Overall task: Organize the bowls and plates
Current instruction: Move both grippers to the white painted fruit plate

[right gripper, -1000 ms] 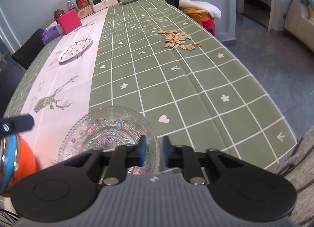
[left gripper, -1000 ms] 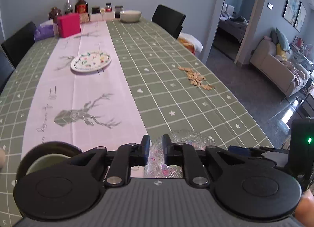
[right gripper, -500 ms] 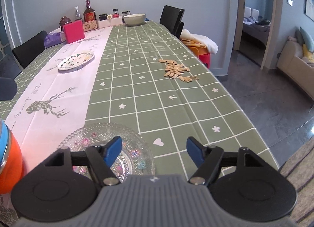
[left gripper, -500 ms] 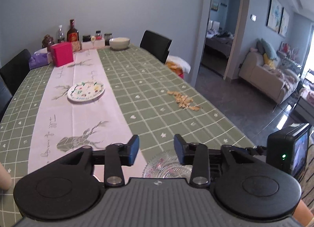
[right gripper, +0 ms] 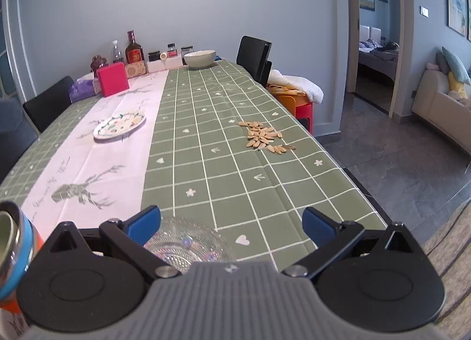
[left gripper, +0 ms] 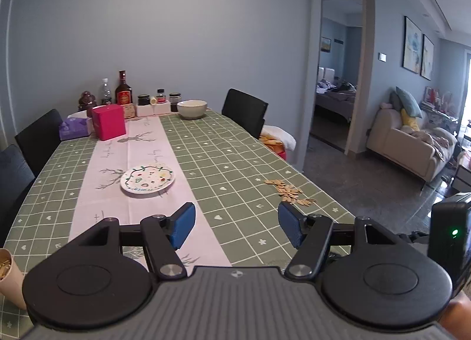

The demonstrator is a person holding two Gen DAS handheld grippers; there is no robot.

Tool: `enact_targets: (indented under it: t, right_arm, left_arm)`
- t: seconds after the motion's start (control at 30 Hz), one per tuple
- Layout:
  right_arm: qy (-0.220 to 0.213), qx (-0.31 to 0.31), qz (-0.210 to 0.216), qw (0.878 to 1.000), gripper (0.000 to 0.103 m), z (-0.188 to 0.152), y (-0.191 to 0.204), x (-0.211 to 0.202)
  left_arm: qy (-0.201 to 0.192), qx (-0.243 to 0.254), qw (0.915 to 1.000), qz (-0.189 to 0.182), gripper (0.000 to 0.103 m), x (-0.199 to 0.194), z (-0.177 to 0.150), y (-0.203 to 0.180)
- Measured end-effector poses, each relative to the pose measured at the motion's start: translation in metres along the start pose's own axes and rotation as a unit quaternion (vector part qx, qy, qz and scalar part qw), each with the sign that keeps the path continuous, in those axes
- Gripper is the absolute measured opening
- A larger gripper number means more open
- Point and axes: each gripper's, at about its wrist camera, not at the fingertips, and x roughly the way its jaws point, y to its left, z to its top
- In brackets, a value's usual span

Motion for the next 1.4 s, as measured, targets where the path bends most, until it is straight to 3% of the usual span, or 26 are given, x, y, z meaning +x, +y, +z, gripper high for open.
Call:
enact_targets:
  t: [0.37,0.57,0.77,0.9,1.03,1.17,1.4]
  right_arm:
    - [-0.047,0.017,0.018,0.999,0.1,0.044,0.018,-0.041]
    - [-0.056,0.007,0.052,0.997,0.1,0.071,0.036,-0.047]
    - [-0.05,-0.013,0.075,0.996,0.1,0.104,0.043,-0.026]
    - [-0.036,-0.032,0.074,0.996,0.1,0.13,0.042,0.0]
    - [-0.025,-0.004,0.113,0.993,0.1,0.154,0.032,0.027]
    - [-0.01,0.022,0.152,0.988,0.1,0.178,0.027,0.055]
    - [-0.015,0.032,0.21,0.977,0.1,0.221,0.035,0.106]
  left_arm:
    - [0.005,-0.063,0.9979,0.013,0.074,-0.011,0.027,0.052]
    - [-0.012,-0.029,0.9984,0.048,0.074,-0.019,0.04,0.068]
    - [-0.02,-0.058,0.9967,0.054,0.074,-0.01,0.048,0.097]
    - [-0.012,-0.043,0.9973,0.057,0.074,0.009,0.049,0.12]
    - [-0.017,-0.047,0.9958,0.077,0.074,0.03,0.052,0.14]
    - [0.01,-0.097,0.992,0.081,0.074,0.06,0.057,0.167]
    - [0.039,-0.083,0.9892,0.114,0.074,0.12,0.062,0.192]
